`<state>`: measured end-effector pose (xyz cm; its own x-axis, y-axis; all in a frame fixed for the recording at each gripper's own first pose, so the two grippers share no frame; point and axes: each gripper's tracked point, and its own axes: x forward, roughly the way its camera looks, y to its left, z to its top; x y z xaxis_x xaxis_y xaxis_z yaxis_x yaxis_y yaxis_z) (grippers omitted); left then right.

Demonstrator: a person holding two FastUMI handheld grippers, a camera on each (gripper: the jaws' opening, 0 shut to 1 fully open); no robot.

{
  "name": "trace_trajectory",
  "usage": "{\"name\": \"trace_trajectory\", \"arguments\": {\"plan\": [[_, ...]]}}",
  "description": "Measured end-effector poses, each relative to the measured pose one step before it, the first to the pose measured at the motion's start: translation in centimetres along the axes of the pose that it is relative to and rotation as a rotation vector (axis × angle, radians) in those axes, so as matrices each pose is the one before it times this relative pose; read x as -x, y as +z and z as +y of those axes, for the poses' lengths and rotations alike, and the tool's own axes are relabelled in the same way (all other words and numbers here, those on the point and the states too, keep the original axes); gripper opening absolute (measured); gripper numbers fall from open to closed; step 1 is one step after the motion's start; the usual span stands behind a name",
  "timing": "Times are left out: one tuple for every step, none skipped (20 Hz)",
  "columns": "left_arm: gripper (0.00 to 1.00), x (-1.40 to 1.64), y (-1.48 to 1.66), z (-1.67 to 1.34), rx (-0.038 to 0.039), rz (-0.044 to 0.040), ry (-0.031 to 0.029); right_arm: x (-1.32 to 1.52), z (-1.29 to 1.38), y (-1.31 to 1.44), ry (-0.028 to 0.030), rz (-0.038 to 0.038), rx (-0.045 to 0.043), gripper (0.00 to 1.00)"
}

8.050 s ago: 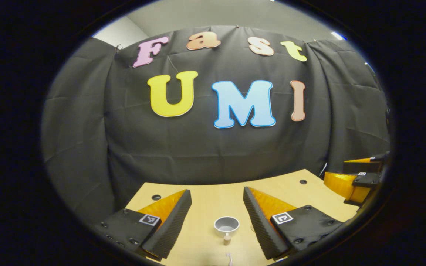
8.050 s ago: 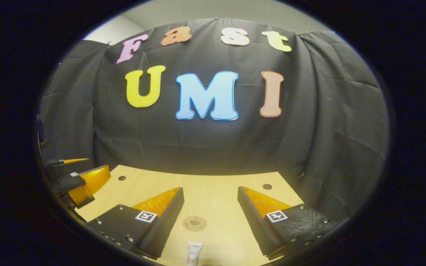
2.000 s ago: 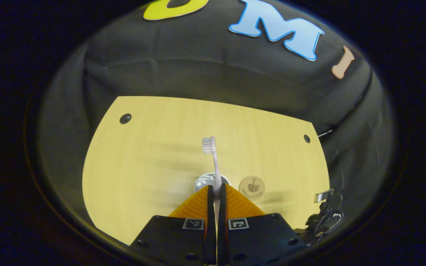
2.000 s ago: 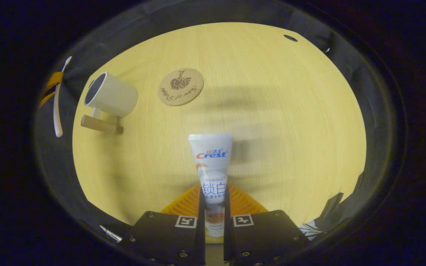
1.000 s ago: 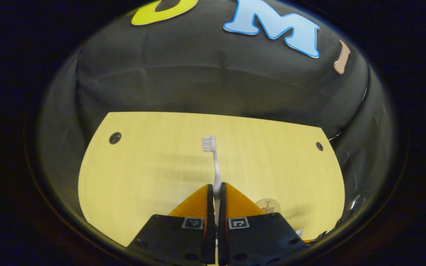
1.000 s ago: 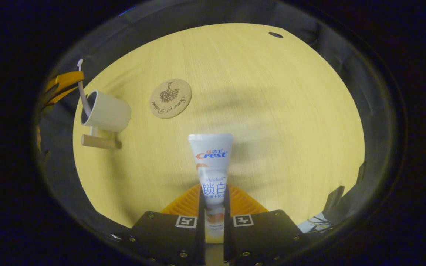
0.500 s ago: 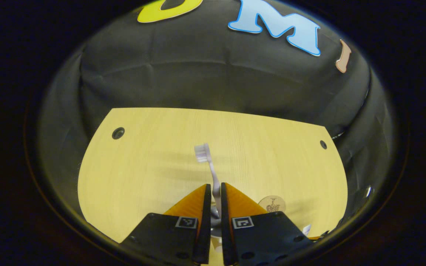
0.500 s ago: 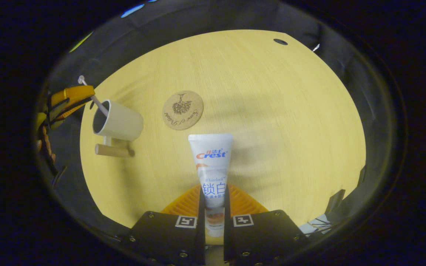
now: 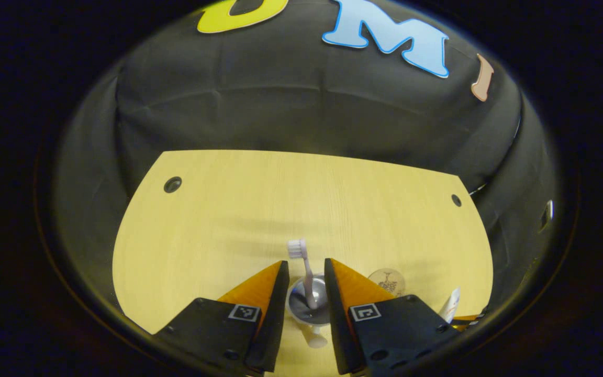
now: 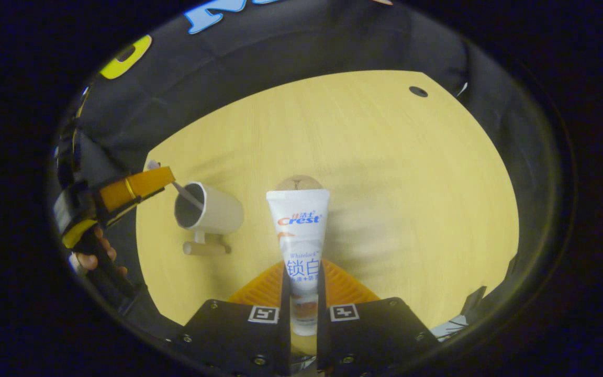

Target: Put the toothbrush and toothpaste on the desktop into the cup, then pick up the cup and place it on the coaster on the desktop.

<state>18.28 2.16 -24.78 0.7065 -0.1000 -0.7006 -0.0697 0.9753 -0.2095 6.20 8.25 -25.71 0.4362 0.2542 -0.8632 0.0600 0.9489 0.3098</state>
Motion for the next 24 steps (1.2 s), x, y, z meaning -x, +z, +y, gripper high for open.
{"name": "trace_trajectory", "arguments": {"plan": [[0.48, 0.315, -0.013, 0.211, 0.00186, -0.00486, 0.00112, 0.117, 0.674, 0.795, 0.01067, -0.01589, 0.00424, 0.21], [0.48, 0.295, -0.058, 0.223, 0.00264, -0.00334, 0.00109, 0.146, 0.638, 0.646, 0.00948, -0.01098, 0.00383, 0.21], [0.48, 0.379, -0.07, 0.292, 0.00294, -0.00021, 0.00295, 0.081, 0.62, 0.691, 0.00972, -0.01163, 0.00136, 0.21], [0.53, 0.418, -0.133, 0.32, 0.00536, -0.00311, -0.0007, 0.029, 0.463, 0.713, 0.0089, -0.01103, 0.00296, 0.21], [0.48, 0.433, -0.085, 0.318, 0.00581, -0.00193, -0.00055, -0.03, 0.609, 0.693, 0.00599, -0.0107, 0.0018, 0.21], [0.53, 0.305, -0.051, 0.208, 0.00593, -0.00215, 0.00012, -0.019, 0.585, 0.804, 0.00806, -0.0152, -0.00128, 0.21], [0.53, 0.498, -0.273, 0.261, 0.00605, -0.00036, -0.00434, -0.032, 0.684, 0.736, 0.00885, -0.01601, -0.00561, 0.21], [0.55, 0.42, -0.086, 0.371, 0.00393, -0.00045, 0.00393, -0.083, 0.591, 0.735, 0.00778, -0.01368, -0.00752, 0.21], [0.55, 0.456, -0.083, 0.533, 0.00474, -0.00064, 0.00232, -0.223, 0.371, 0.717, 0.00657, -0.01185, -0.00888, 0.21], [0.53, 0.363, -0.06, 0.528, 0.00516, -0.00154, 0.00545, -0.233, 0.47, 0.758, 0.00761, -0.01232, -0.00735, 0.21], [0.53, 0.318, -0.093, 0.649, 0.00484, -0.00126, 0.00591, -0.248, 0.514, 0.602, 0.00814, -0.01417, -0.00564, 0.21], [0.53, 0.318, -0.05, 0.515, 0.00547, -0.00082, 0.00739, 0.057, 0.571, 0.685, 0.00773, -0.01244, -0.00655, 0.21], [0.53, 0.325, -0.111, 0.828, 0.00204, 0.00107, 0.01357, 0.167, 0.227, 0.509, 0.01375, -0.01504, -0.0047, 0.21], [0.57, 0.162, -0.089, 0.425, 0.00439, -0.003, -0.00177, 0.157, 0.248, 0.487, 0.01209, -0.01508, -0.00013, 0.21], [0.63, 0.025, 0.048, 0.817, 0.00266, -0.00282, 0.0116, 0.051, 0.525, 0.833, 0.00987, -0.01907, 0.00232, 0.21], [0.67, 0.058, -0.119, 0.72, 0.00465, -0.00128, 0.00882, -0.294, 0.595, 0.43, 0.00866, -0.01521, 0.00565, 0.21], [0.67, 0.24, -0.112, 0.748, 0.0065, -0.00042, 0.00844, -0.491, 1.035, 0.123, 0.01241, -0.01521, 0.00887, 0.21], [0.68, 0.624, -0.084, 0.58, 0.00767, -0.00287, 0.00319, -0.278, 0.82, 0.218, 0.01281, -0.01147, 0.00536, 0.21], [0.7, 0.487, -0.027, 0.664, 0.00634, -0.00173, 0.00904, -0.295, 0.745, 0.191, 0.01336, -0.00957, 0.00262, 0.21], [0.7, 0.083, -0.03, 0.899, 0.00465, 0.00022, 0.01065, -0.434, 0.781, 0.256, 0.01707, -0.00917, 0.0041, 0.21], [0.7, 0.042, -0.091, 0.809, 0.00706, -0.00071, 0.00689, -0.449, 0.838, 0.177, 0.01728, -0.01008, 0.00683, 0.21], [0.67, -0.347, -0.148, 0.769, 0.00753, -0.00007, 0.00766, -0.356, 0.679, 0.154, 0.01193, -0.00936, 0.00745, 0.21], [0.72, 0.034, -0.126, 0.713, 0.00675, -0.00036, 0.00764, -0.509, 0.792, 0.173, 0.01359, -0.01242, 0.00805, 0.2], [0.71, 0.267, -0.089, 0.721, 0.00635, -0.0017, 0.0136, -0.493, 0.513, 0.157, 0.00973, -0.00802, 0.00575, 0.2]]}}
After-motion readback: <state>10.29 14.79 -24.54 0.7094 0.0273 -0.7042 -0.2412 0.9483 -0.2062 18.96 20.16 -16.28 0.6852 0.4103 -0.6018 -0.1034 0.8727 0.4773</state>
